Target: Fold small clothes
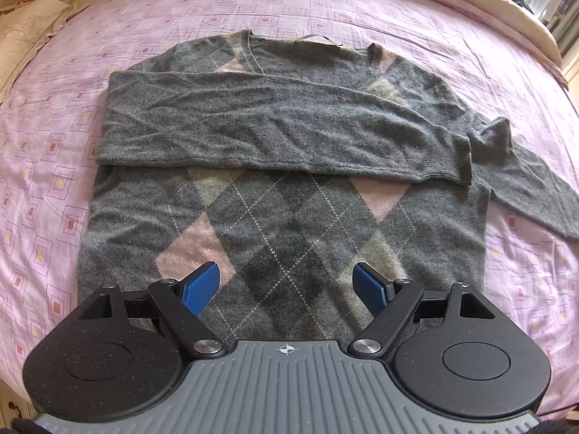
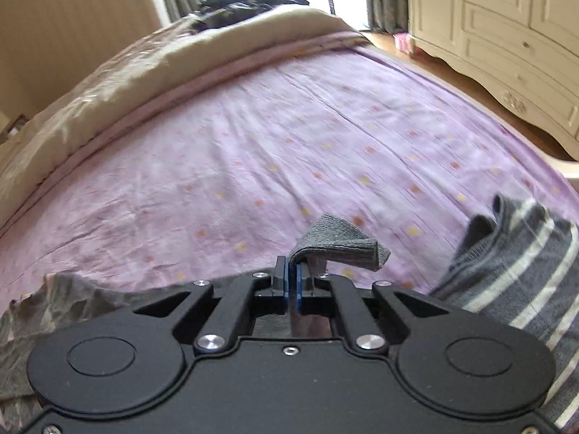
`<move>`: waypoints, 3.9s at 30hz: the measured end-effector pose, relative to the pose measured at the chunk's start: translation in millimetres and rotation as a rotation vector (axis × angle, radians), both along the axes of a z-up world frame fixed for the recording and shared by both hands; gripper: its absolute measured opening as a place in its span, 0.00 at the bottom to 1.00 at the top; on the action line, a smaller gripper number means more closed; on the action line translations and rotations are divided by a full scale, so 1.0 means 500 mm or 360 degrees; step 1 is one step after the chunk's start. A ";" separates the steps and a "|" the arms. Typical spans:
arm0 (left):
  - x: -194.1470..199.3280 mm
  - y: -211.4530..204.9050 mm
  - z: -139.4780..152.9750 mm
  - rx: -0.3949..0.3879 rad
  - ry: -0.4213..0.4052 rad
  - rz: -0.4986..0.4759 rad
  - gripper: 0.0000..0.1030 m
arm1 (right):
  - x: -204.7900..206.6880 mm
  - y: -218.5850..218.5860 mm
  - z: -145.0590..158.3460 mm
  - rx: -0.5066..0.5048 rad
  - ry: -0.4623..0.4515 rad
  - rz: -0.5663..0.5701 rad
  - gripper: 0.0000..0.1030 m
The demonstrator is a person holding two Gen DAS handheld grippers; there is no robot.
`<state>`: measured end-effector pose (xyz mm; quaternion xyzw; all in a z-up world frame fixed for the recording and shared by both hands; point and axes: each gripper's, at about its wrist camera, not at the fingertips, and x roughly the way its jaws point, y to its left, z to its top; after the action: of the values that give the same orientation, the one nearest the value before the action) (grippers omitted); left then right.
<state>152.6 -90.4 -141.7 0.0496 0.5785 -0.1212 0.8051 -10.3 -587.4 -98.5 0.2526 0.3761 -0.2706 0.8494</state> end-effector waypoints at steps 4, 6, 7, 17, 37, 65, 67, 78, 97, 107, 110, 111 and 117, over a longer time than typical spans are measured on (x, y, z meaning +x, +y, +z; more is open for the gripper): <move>0.017 0.031 -0.001 -0.0039 0.0009 -0.0021 0.78 | 0.070 0.117 0.081 -0.0082 -0.0108 0.0239 0.09; 0.026 0.051 0.001 -0.0050 0.0006 -0.0025 0.78 | 0.105 0.187 0.113 -0.0105 -0.0160 0.0369 0.09; 0.031 0.063 0.003 -0.0056 0.0002 -0.0026 0.78 | 0.123 0.223 0.127 -0.0112 -0.0188 0.0434 0.09; 0.072 0.191 0.006 -0.0084 -0.0013 0.0030 0.78 | 0.251 0.589 0.123 -0.0142 -0.0206 0.1088 0.09; 0.121 0.172 -0.028 -0.0229 0.0012 -0.0111 0.78 | 0.190 0.778 -0.085 -0.0179 0.0277 0.1528 0.44; 0.117 0.001 0.007 -0.0274 -0.0210 -0.0301 0.06 | 0.137 0.627 -0.113 0.0063 0.0365 0.1251 0.50; 0.110 -0.017 0.055 -0.0337 -0.0262 -0.0394 0.06 | 0.138 0.634 -0.108 0.0073 0.0349 0.1254 0.50; 0.128 -0.038 0.377 -0.0784 -0.0656 -0.0721 0.06 | 0.172 0.651 -0.094 0.0159 0.0254 0.1155 0.50; 0.311 0.205 0.089 -0.0413 -0.0058 -0.0145 0.06 | 0.217 0.577 -0.081 0.0154 0.0250 0.0954 0.51; 0.317 0.234 0.032 -0.0433 0.0025 -0.0053 0.06 | 0.283 0.539 -0.127 0.0227 0.0255 0.0991 0.53; 0.323 0.230 0.025 -0.0444 0.0028 -0.0050 0.06 | 0.283 0.505 -0.143 0.0062 0.0290 0.0727 0.51; 0.324 0.230 0.024 -0.0439 0.0023 -0.0051 0.06 | 0.277 0.481 -0.150 0.0090 0.0281 0.0610 0.47; 0.339 0.232 -0.015 -0.0324 0.0054 -0.0049 0.07 | 0.240 0.399 -0.149 0.0194 0.0293 0.0334 0.54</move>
<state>322.3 25.4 -149.1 -0.0255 0.5758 -0.1926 0.7941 109.5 -388.1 -173.0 0.2372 0.4925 -0.1791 0.8180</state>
